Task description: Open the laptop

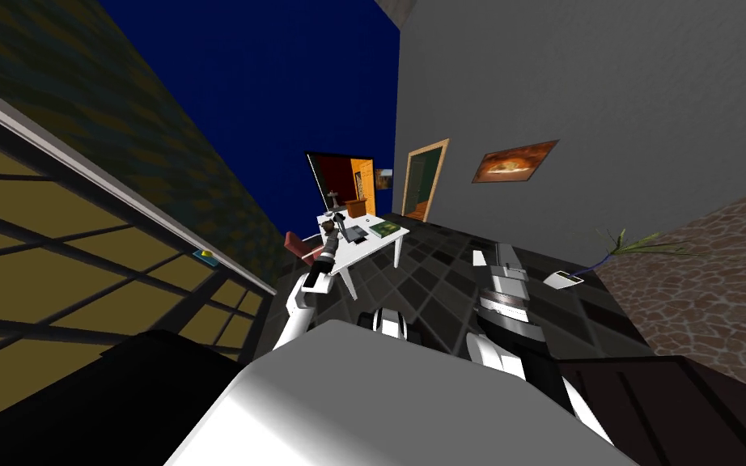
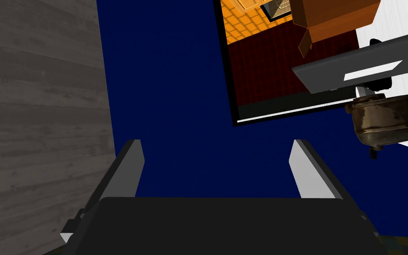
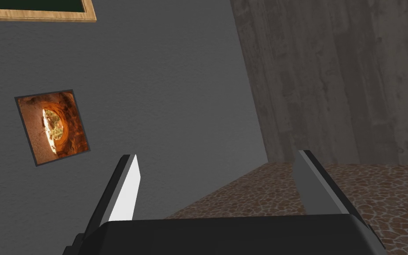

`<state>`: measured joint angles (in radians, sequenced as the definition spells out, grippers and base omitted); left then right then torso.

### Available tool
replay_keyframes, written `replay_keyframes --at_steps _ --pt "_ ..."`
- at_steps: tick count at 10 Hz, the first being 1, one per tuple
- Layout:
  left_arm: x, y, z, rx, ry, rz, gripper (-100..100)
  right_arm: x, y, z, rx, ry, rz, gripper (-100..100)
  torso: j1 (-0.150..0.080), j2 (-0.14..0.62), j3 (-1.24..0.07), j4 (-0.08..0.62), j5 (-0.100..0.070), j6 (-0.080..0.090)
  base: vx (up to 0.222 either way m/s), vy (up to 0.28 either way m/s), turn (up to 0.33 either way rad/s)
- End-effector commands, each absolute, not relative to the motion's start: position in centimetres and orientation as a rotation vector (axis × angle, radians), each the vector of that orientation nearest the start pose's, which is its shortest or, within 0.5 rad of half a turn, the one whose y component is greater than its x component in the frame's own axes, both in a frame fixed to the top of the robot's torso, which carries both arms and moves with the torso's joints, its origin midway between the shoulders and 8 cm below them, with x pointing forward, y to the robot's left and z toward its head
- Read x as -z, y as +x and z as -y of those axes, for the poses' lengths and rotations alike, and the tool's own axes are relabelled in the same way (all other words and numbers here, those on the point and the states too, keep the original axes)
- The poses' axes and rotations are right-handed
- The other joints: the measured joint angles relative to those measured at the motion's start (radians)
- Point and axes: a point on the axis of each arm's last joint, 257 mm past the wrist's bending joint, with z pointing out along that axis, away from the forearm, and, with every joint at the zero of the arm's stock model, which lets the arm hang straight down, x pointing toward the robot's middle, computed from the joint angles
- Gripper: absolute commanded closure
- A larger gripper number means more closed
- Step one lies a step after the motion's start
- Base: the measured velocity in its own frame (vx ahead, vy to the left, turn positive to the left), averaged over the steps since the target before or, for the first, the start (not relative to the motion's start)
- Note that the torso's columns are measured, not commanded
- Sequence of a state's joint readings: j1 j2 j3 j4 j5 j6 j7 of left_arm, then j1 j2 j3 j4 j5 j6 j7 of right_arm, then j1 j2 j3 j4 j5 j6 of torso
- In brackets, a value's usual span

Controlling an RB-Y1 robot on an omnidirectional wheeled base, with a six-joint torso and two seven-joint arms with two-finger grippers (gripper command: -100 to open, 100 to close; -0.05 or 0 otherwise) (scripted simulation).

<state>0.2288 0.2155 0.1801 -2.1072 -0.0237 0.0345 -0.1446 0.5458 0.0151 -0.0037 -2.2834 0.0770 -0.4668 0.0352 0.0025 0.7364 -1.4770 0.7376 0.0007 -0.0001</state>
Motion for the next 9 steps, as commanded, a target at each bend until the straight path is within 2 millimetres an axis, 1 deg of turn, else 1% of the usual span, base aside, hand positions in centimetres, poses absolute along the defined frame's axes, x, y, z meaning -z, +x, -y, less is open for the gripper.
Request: replay_keyframes --at_steps 1,2,3,5,9 --pt "5.9 46.5 -37.5 0.788 -0.807 -1.089 -100 -0.4 34.6 28.0 -1.184 0.662 -0.703 0 -0.001 0.000 0.000 0.000 0.000 0.000 0.087 -0.091 -0.059" --pt "6.1 46.7 -38.4 0.758 -0.819 -1.100 -100 -0.4 34.6 28.0 -1.184 0.662 -0.703 0 -0.001 0.000 0.000 0.000 0.000 0.000 0.097 -0.066 -0.058" --pt "6.3 46.7 -38.4 0.755 -0.824 -1.104 -100 -0.4 34.6 28.0 -1.184 0.662 -0.703 0 -0.001 0.000 0.000 0.000 0.000 0.000 0.066 -0.027 -0.024" --pt "6.9 46.9 -40.4 0.689 -0.855 -1.128 -100 -0.4 34.6 28.0 -1.184 0.662 -0.703 0 0.000 0.003 0.002 0.001 0.000 0.000 0.080 0.000 -0.055" --pt "7.9 46.7 -44.6 0.553 -0.921 -1.166 -100 -0.4 34.6 28.0 -1.184 0.662 -0.703 0 -0.002 0.000 0.000 0.000 -0.001 0.000 0.135 0.013 -0.044"
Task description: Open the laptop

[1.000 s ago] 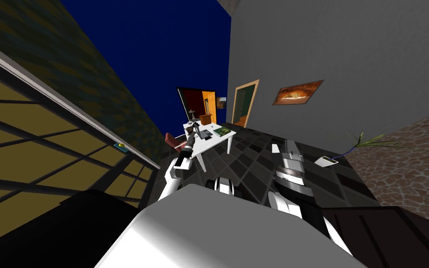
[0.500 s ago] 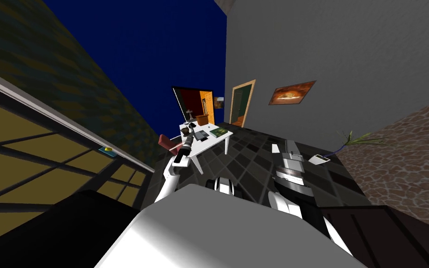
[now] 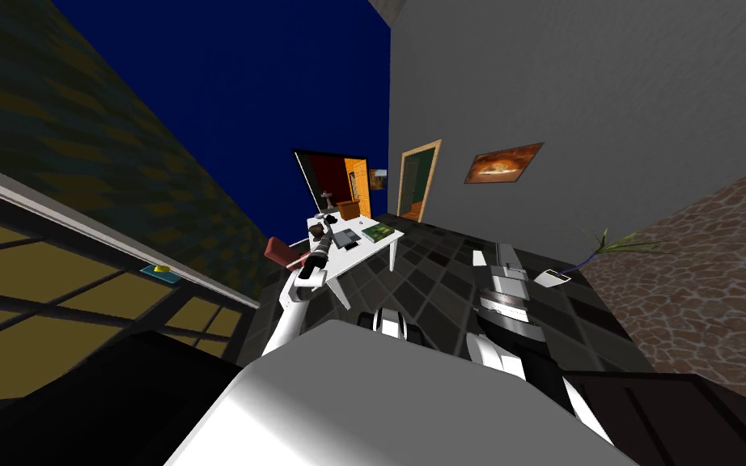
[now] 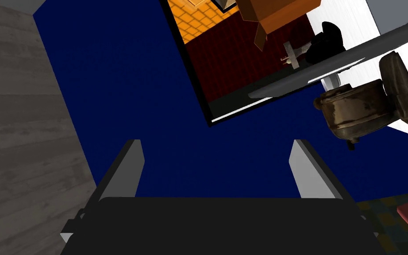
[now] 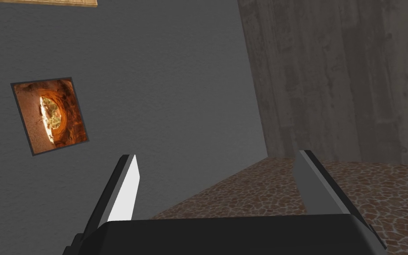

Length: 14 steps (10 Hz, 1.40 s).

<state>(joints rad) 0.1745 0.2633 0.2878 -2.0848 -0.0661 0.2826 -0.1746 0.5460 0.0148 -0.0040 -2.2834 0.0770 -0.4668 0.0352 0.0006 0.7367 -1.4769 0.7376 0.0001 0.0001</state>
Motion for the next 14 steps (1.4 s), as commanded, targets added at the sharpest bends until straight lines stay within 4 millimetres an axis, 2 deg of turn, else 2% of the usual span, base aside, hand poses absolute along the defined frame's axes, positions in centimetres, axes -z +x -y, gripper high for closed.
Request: replay_keyframes --at_steps 1,5,10,14 --pt "8.2 46.5 -45.6 0.519 -0.940 -1.175 -100 -0.4 34.6 28.0 -1.184 0.662 -0.703 0 0.000 0.001 0.000 0.000 0.000 0.000 0.158 0.036 -0.041" --pt "8.6 45.6 -49.4 0.399 -1.001 -1.193 -100 -0.4 34.6 28.0 -1.184 0.662 -0.703 0 0.000 0.003 0.002 0.001 0.000 0.000 0.133 0.042 -0.032" --pt "8.6 44.4 -52.9 0.289 -1.060 -1.199 -100 -0.4 34.6 28.0 -1.184 0.662 -0.703 0 -0.001 0.003 0.002 0.001 0.000 0.000 0.104 0.031 -0.024" --pt "8.5 44.2 -53.0 0.285 -1.064 -1.198 -100 -0.4 34.6 28.0 -1.184 0.662 -0.703 0 0.002 0.001 0.001 0.000 0.000 0.000 0.059 0.019 -0.017"
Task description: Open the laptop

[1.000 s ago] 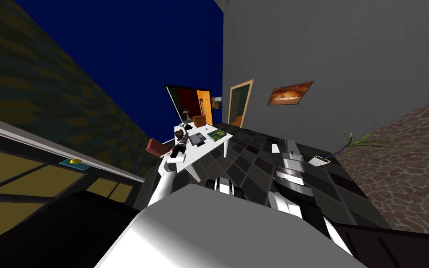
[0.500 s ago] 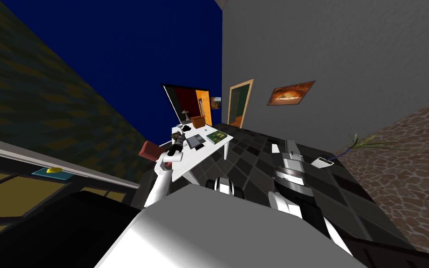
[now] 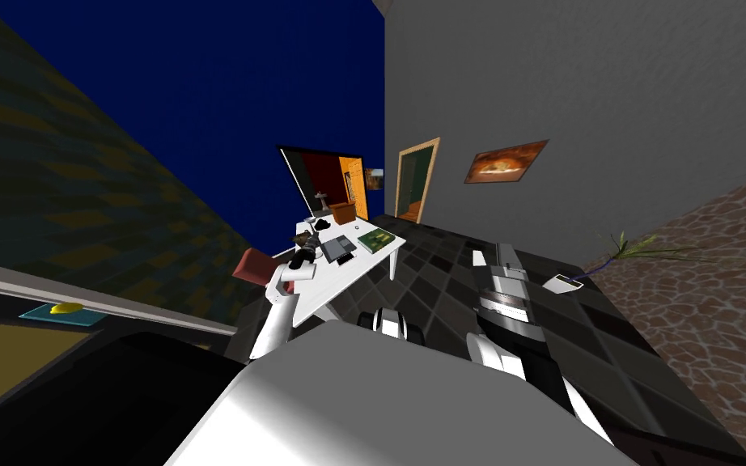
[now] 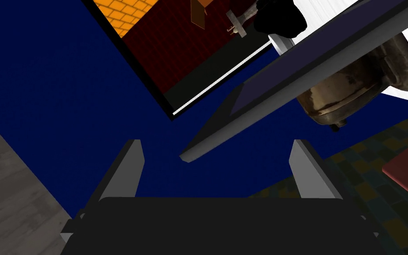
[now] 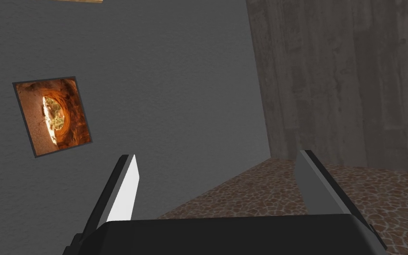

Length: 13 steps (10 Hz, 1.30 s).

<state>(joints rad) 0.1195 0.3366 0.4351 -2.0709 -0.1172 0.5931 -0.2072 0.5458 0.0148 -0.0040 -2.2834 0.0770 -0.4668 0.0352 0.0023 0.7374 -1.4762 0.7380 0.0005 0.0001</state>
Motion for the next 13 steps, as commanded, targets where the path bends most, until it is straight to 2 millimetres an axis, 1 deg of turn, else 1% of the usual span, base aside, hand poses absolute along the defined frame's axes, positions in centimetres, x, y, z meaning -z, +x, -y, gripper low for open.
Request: replay_keyframes --at_steps 1,2,3,4,6,7,8,11,12,13 --pt "8.5 44.2 -53.0 0.285 -1.064 -1.198 100 -0.4 34.6 28.0 -1.184 0.662 -0.703 0 -0.001 0.001 0.000 0.000 0.000 0.000 0.007 0.005 0.001" --pt "8.9 44.1 -54.5 0.228 -1.071 -1.215 100 -0.4 34.6 28.0 -1.184 0.662 -0.703 0 -0.003 0.003 0.001 0.000 0.000 0.000 -0.026 -0.014 -0.248" --pt "9.2 43.9 -56.1 0.170 -1.078 -1.230 100 -0.4 34.6 28.0 -1.184 0.662 -0.702 0 -0.001 0.000 0.001 -0.002 0.003 0.003 -0.079 -0.042 -0.371" --pt "9.1 43.7 -57.6 0.116 -1.081 -1.240 100 -0.4 34.6 28.0 -1.184 0.662 -0.702 0 -0.002 -0.003 -0.001 -0.003 0.003 0.006 -0.108 -0.048 -0.344" --pt "9.4 42.9 -60.9 0.002 -1.097 -1.261 100 -0.4 34.6 28.0 -1.184 0.662 -0.702 0 -0.003 -0.007 -0.004 -0.005 0.004 0.006 -0.112 -0.049 -0.349" --pt "9.7 42.9 -61.1 -0.002 -1.104 -1.265 100 -0.4 34.6 28.0 -1.184 0.662 -0.702 0 -0.002 -0.007 -0.004 -0.005 0.003 0.004 -0.054 -0.040 -0.129" --pt "9.8 42.4 -62.7 -0.060 -1.113 -1.273 100 -0.4 34.6 28.0 -1.184 0.662 -0.703 0 0.000 -0.007 -0.004 -0.004 0.004 0.000 -0.034 -0.043 -0.228" --pt "9.1 40.7 -67.5 -0.227 -1.143 -1.284 100 -0.4 34.6 28.0 -1.184 0.662 -0.703 0 0.000 -0.005 -0.003 -0.004 0.004 0.006 -0.078 -0.071 -0.328" --pt "9.1 39.9 -69.2 -0.286 -1.160 -1.288 100 -0.4 34.6 28.0 -1.184 0.662 -0.703 0 -0.002 -0.003 -0.002 -0.003 0.003 0.004 -0.093 -0.076 -0.464" --pt "8.9 40.6 -68.2 -0.254 -1.147 -1.282 100 -0.4 34.6 28.0 -1.184 0.662 -0.703 0 -0.003 -0.002 -0.001 -0.001 0.001 0.005 -0.038 -0.024 -0.111"
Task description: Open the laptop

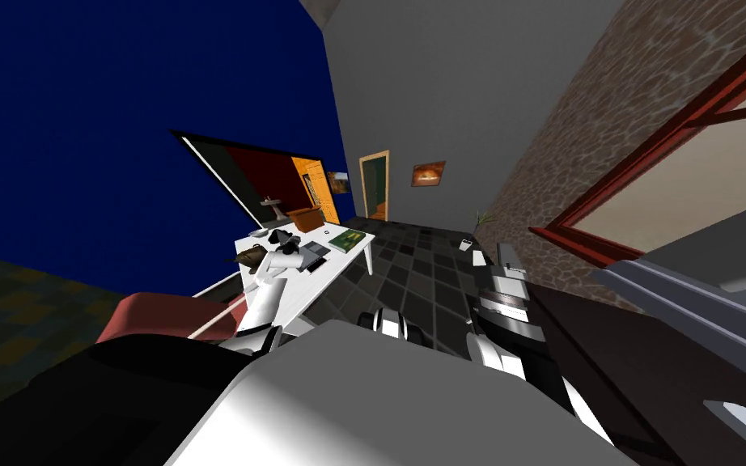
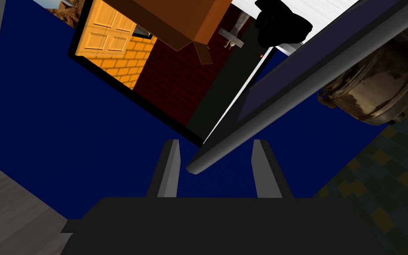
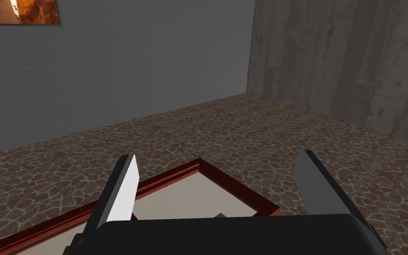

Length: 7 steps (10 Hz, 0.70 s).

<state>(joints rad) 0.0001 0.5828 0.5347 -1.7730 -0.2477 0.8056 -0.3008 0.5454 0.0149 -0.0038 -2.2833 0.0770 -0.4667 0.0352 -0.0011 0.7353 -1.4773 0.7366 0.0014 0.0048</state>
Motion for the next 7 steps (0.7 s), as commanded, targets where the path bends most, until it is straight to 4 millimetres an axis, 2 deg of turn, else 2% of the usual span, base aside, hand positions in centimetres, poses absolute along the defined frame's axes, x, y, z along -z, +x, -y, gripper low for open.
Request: replay_keyframes --at_steps 1,2,4,5,6,7 --pt "9.2 41.2 -69.0 -0.252 -1.117 -1.312 100 -0.4 34.6 28.0 -1.184 0.662 -0.703 0 0.002 0.001 0.000 0.001 -0.001 -0.005 -0.016 -0.059 -0.276" --pt "9.0 41.2 -69.7 -0.266 -1.103 -1.314 100 -0.4 34.6 28.0 -1.184 0.662 -0.703 0 -0.001 0.000 0.000 0.001 -0.001 0.001 -0.009 -0.075 -0.241" --pt "11.9 40.3 -71.2 -0.296 -1.148 -1.345 100 -0.4 34.6 28.0 -1.184 0.662 -0.703 0 0.001 0.000 0.000 0.001 -0.001 -0.005 0.019 -0.033 -0.011" --pt "11.6 40.9 -71.9 -0.285 -1.105 -1.362 100 -0.4 34.6 28.0 -1.184 0.662 -0.703 0 0.006 0.002 0.001 0.000 0.002 -0.007 0.014 -0.068 -0.312" --pt "11.5 40.9 -72.5 -0.295 -1.095 -1.364 100 -0.4 34.6 28.0 -1.184 0.662 -0.703 0 0.003 0.001 0.001 -0.001 0.004 0.001 0.008 -0.077 -0.205" --pt "12.5 40.5 -73.1 -0.305 -1.110 -1.373 100 -0.4 34.6 28.0 -1.184 0.662 -0.703 0 0.001 -0.001 0.000 -0.001 0.001 -0.001 0.008 -0.040 -0.011"
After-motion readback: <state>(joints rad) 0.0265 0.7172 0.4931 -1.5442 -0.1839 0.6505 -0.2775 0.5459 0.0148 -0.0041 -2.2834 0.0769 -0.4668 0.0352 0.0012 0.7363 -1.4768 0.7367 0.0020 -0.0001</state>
